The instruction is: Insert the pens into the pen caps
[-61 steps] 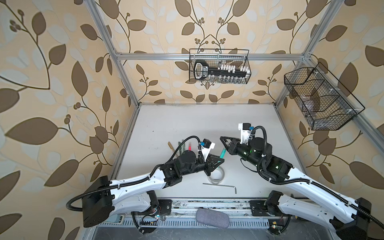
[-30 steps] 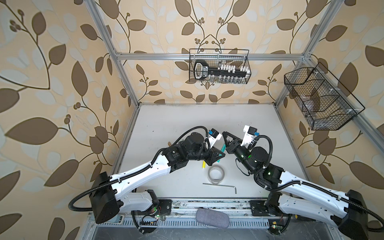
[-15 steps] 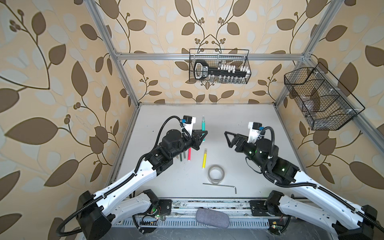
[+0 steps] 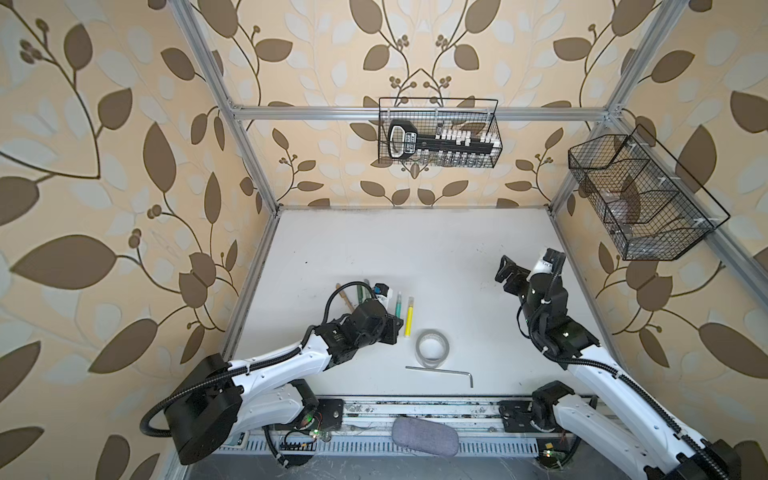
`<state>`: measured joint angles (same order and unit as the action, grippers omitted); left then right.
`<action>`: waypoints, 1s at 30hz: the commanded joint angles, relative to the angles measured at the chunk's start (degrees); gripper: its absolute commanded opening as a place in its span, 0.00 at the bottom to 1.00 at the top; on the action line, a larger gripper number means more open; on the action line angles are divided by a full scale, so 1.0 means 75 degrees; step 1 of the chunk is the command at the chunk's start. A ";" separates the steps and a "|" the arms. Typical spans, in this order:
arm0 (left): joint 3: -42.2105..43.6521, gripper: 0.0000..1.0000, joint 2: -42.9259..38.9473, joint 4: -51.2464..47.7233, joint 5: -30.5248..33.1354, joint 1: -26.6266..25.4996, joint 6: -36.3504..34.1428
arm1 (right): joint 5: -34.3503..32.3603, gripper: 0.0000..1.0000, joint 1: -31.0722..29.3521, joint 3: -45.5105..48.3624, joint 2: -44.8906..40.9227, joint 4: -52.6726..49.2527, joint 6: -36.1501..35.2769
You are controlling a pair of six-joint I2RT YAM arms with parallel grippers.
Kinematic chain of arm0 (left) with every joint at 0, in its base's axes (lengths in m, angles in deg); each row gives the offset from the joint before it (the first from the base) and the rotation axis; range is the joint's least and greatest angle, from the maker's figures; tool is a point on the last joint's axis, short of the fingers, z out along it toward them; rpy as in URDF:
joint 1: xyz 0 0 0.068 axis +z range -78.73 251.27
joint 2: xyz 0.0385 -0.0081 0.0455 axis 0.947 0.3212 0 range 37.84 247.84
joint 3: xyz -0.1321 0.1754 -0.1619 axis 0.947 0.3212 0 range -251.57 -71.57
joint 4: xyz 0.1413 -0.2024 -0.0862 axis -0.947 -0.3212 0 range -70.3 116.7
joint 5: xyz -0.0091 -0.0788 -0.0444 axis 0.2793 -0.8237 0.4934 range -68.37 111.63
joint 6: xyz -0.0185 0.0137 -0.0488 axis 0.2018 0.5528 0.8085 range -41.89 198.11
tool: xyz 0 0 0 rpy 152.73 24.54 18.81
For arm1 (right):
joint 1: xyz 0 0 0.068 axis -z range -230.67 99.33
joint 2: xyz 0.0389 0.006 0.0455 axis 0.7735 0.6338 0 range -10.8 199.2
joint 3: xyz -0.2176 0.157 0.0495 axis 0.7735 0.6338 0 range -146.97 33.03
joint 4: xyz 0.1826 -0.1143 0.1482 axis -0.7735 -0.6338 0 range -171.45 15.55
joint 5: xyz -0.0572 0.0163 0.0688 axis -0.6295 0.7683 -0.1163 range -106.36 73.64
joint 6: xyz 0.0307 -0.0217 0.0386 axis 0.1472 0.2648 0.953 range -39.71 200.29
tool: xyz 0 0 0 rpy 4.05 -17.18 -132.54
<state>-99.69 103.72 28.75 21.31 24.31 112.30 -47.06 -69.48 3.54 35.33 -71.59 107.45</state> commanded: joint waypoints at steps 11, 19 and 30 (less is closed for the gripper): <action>-0.0908 0.00 0.2376 0.0428 0.0851 -0.0196 0.0220 | -0.0270 0.99 0.1139 0.1303 0.0890 0.1746 -0.1362; -0.0971 0.00 0.2637 0.0291 0.1459 -0.0195 0.0207 | -0.0491 1.00 0.1122 0.2468 0.1083 0.3846 -0.2274; -0.1056 0.51 0.2061 0.0119 0.1578 -0.0206 0.0041 | 0.0100 1.00 0.1241 0.2603 0.2253 0.5520 -0.3182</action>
<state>-105.65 123.09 30.60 30.67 23.19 112.59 -46.99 -60.32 23.16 51.09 -37.78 87.54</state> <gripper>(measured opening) 0.488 0.998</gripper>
